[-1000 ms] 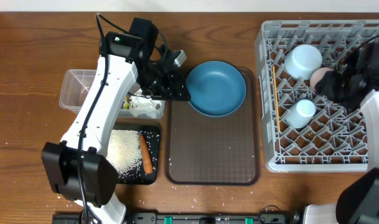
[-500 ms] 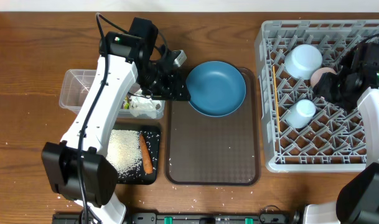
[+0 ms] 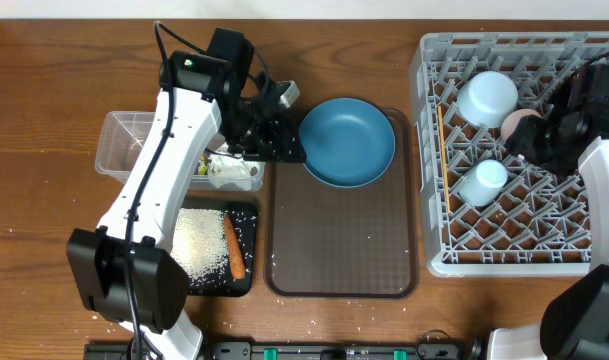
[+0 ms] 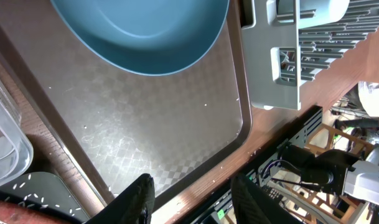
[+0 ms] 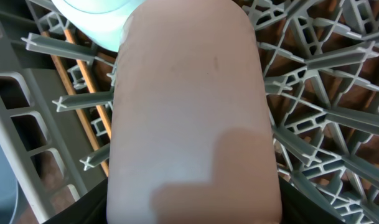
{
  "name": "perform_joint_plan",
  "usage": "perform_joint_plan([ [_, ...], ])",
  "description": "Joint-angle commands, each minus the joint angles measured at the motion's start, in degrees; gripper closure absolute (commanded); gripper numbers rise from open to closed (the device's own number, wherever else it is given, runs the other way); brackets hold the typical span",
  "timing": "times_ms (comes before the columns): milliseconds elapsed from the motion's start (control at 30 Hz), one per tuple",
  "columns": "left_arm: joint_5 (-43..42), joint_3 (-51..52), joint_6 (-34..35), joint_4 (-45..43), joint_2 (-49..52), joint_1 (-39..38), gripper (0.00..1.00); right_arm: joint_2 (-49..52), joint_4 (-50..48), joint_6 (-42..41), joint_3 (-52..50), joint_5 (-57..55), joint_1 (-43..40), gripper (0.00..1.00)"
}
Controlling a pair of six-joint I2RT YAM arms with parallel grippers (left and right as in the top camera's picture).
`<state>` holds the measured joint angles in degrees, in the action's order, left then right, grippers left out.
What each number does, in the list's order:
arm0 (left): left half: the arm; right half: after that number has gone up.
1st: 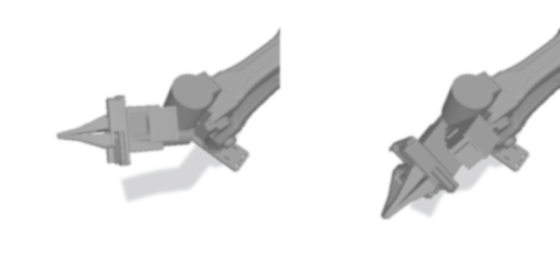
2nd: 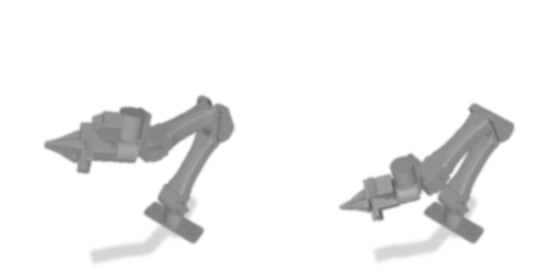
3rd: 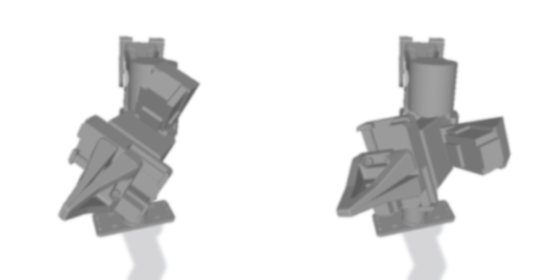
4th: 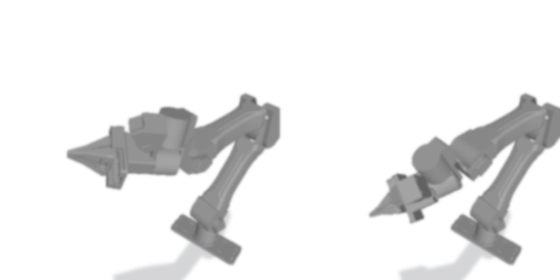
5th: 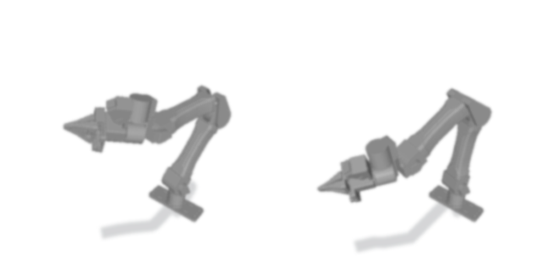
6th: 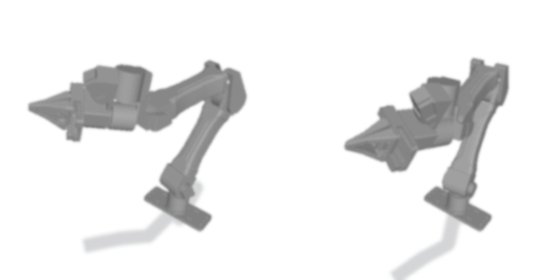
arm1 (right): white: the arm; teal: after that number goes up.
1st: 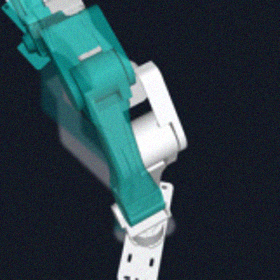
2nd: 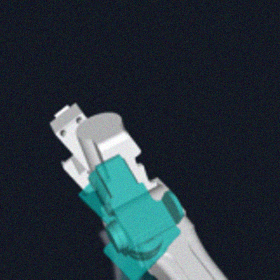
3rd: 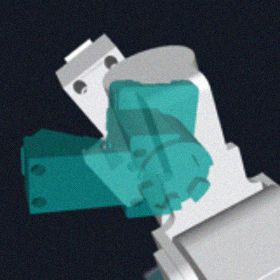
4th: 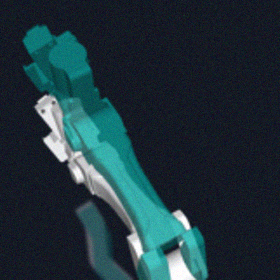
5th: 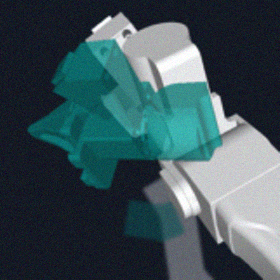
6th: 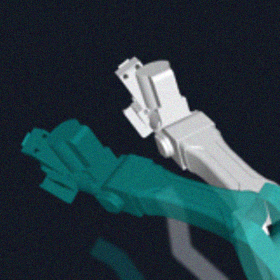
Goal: Sort waste into correct bins and load items into the dishwasher rack
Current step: 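Lower the pink cup into the rack and open the right gripper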
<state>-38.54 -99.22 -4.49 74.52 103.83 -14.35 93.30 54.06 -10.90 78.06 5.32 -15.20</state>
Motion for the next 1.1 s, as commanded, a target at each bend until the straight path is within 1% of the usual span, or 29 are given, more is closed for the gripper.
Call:
perform_joint_plan([
  [0,0.7,0.5,0.3,0.2,0.3,0.1,0.57,0.0,0.7,0.0,1.5,-0.4,0.0,0.66],
  [400,0.7,0.5,0.3,0.2,0.3,0.1,0.57,0.0,4.4,0.0,1.4,-0.9,0.0,0.66],
  [800,0.7,0.5,0.3,0.2,0.3,0.1,0.57,0.0,2.3,-0.3,1.5,-0.8,-0.2,0.66],
  [1067,0.7,0.5,0.3,0.2,0.3,0.1,0.57,0.0,3.5,-0.5,1.5,-0.8,-0.2,0.67],
])
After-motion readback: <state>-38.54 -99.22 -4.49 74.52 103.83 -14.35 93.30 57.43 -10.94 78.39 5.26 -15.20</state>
